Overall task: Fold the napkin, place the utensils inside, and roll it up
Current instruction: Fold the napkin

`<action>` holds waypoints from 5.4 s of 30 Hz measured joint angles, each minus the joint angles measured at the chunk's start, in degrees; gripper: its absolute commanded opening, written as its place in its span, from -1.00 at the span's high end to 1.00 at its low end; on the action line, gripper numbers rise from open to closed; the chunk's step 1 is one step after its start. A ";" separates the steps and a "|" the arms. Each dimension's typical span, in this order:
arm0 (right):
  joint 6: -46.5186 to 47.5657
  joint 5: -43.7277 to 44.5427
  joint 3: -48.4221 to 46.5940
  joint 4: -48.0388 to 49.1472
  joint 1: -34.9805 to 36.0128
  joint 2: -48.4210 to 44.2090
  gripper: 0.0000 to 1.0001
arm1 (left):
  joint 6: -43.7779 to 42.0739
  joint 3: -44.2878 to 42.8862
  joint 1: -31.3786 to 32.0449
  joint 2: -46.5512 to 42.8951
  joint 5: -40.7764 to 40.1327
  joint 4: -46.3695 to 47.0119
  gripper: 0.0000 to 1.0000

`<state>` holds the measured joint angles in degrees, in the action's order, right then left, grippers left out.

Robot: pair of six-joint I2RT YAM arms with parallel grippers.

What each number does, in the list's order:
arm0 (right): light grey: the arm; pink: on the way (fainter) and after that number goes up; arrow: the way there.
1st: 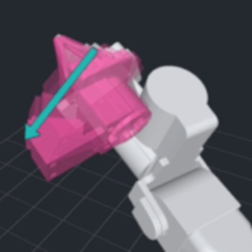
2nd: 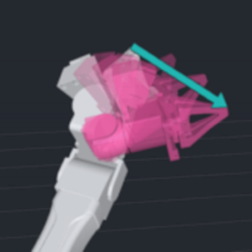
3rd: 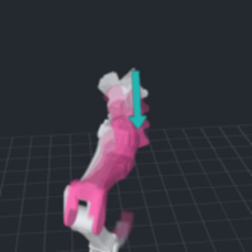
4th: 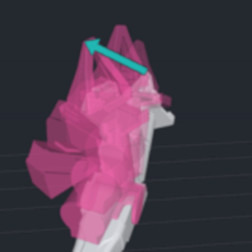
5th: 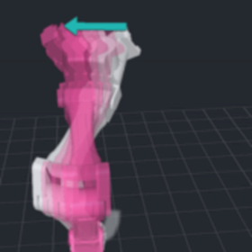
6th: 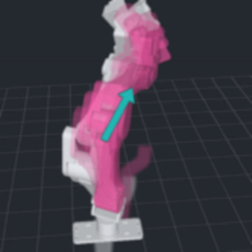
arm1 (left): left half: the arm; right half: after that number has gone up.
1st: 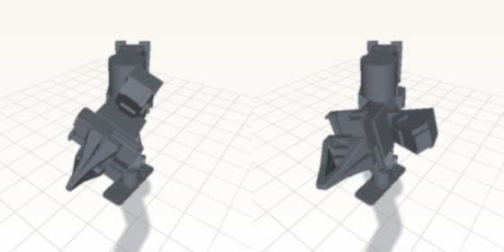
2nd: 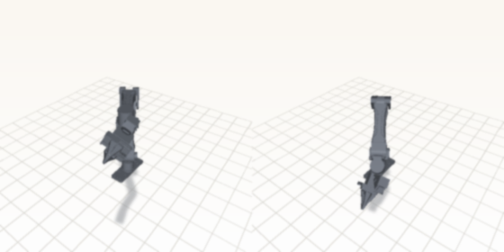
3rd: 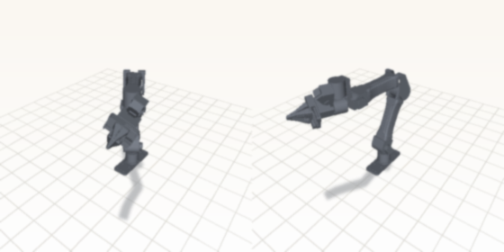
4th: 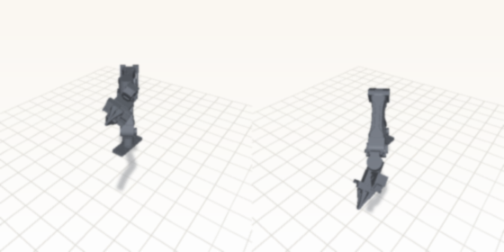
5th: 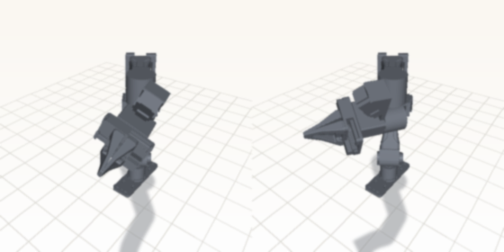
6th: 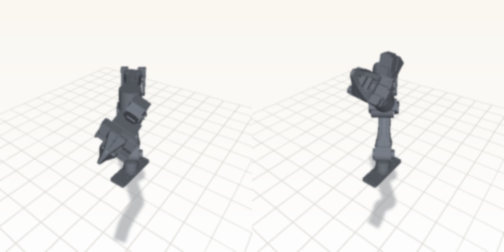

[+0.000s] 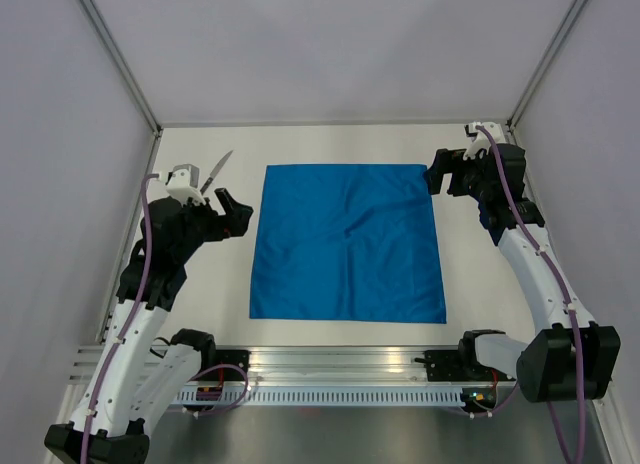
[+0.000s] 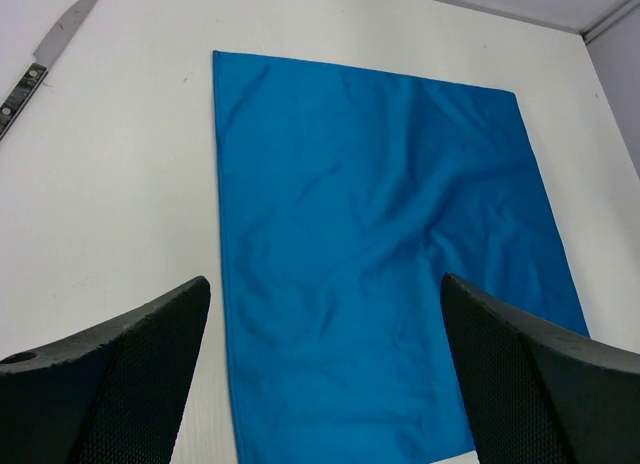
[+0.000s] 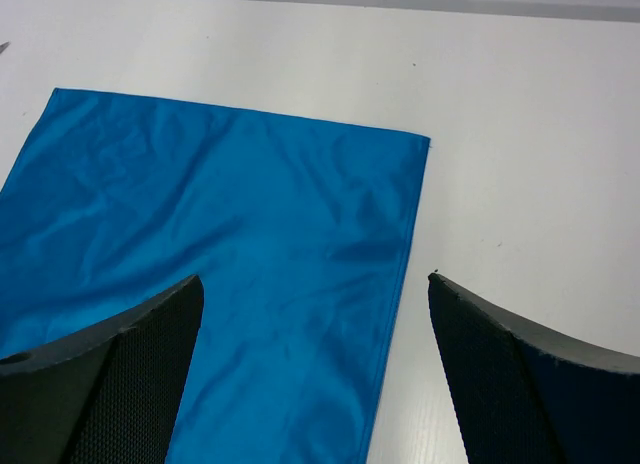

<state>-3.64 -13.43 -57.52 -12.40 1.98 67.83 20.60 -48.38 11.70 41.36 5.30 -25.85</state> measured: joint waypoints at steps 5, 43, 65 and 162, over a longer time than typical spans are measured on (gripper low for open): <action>0.04 0.00 0.00 -0.02 0.00 -0.28 -0.96 | -0.37 0.00 0.00 0.11 1.09 0.00 -0.99; 2.19 9.88 -2.56 -2.47 -0.74 6.27 -0.96 | -0.76 -32.09 67.80 72.70 -23.28 25.29 -0.51; 2.19 10.29 -2.58 -2.47 -1.29 6.88 -0.96 | -5.09 -37.57 70.99 85.59 -20.06 28.35 -0.26; 2.23 6.69 -2.58 -3.15 -1.46 7.23 -0.96 | 11.89 -23.87 6.71 64.17 6.12 22.25 0.95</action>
<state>-1.41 -6.74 -60.10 -15.55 0.51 75.07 32.49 -72.25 18.41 105.54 11.42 -3.60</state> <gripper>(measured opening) 0.979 0.025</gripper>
